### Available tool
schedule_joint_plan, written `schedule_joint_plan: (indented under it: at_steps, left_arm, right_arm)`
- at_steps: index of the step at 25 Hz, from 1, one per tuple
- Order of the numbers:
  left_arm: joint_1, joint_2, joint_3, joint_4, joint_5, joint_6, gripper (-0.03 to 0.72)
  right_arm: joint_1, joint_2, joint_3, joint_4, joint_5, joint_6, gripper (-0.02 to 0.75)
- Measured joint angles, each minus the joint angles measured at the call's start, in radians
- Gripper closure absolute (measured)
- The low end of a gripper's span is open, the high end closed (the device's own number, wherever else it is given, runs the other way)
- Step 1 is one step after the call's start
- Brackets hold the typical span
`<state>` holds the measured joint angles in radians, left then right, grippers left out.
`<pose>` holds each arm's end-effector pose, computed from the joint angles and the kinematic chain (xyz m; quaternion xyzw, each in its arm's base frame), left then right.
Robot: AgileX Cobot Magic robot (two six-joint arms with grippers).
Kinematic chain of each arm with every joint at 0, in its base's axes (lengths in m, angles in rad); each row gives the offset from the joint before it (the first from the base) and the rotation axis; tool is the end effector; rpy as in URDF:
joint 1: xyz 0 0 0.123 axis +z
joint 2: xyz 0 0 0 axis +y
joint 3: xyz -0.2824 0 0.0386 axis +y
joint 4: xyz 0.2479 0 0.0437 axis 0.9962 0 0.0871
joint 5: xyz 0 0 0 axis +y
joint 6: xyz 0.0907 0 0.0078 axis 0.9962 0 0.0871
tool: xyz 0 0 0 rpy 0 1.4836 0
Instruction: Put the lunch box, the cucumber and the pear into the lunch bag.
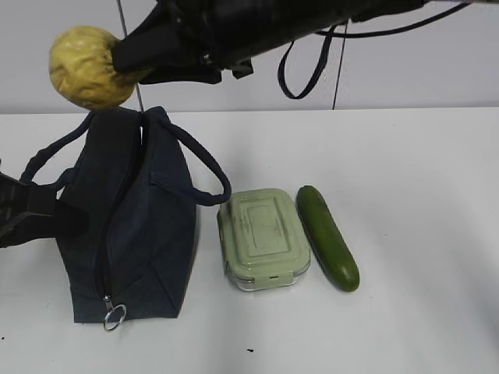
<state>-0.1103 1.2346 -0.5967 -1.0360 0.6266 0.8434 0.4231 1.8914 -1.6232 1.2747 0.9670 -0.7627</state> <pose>0.2106 -0.0696 0.2280 0.0920 0.9115 -0.2782 0.2887 0.3563 0.2391 0.3245 -0.2504 0.7788 0.5134 0.2591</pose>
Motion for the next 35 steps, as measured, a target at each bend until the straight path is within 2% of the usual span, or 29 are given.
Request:
schedule_joint_plan:
  at_steps: [9, 17, 21, 27, 35]
  left_arm:
    - [0.0, 0.0, 0.0, -0.003, 0.0, 0.0, 0.704]
    - [0.0, 0.0, 0.0, -0.004, 0.0, 0.0, 0.704]
    - [0.0, 0.0, 0.0, -0.004, 0.0, 0.0, 0.704]
    - [0.0, 0.0, 0.0, -0.005, 0.0, 0.0, 0.704]
    - [0.0, 0.0, 0.0, -0.005, -0.001, 0.0, 0.704]
  right_arm:
    - [0.0, 0.175, 0.0, 0.021, -0.14, -0.078, 0.491]
    - [0.0, 0.214, 0.0, -0.022, -0.26, -0.091, 0.489]
    - [0.0, 0.221, 0.0, -0.026, -0.292, -0.091, 0.441]
    - [0.0, 0.221, -0.002, -0.022, -0.274, -0.093, 0.335]
    - [-0.02, 0.218, -0.072, -0.036, -0.179, -0.093, 0.318]
